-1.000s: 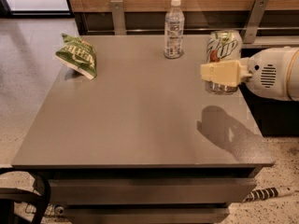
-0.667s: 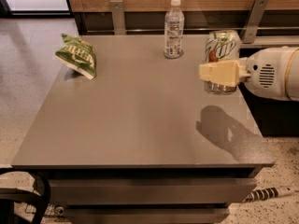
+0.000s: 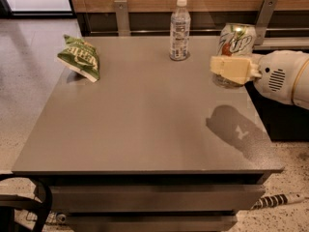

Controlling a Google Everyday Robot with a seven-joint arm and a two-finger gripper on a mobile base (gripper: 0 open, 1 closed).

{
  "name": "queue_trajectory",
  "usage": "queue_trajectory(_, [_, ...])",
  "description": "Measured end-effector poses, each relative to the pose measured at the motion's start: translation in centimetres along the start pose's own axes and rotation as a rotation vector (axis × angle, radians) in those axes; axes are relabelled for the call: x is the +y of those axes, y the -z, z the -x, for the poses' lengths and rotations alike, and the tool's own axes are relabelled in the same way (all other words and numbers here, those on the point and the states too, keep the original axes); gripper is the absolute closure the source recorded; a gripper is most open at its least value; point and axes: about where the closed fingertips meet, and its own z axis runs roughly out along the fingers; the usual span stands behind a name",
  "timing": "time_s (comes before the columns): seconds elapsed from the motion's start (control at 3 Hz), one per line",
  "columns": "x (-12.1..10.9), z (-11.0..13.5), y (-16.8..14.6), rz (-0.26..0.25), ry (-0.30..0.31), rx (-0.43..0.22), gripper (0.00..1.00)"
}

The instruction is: Place 7up can upright

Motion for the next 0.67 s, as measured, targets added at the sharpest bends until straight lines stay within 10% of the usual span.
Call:
queue_trajectory(0.33, [-1.9, 0.1, -1.3, 0.054, 0.018, -0.124, 1.00])
queue_trajectory(0.67, [0.1, -0.5, -3.6, 0.140, 0.283, -0.164, 1.00])
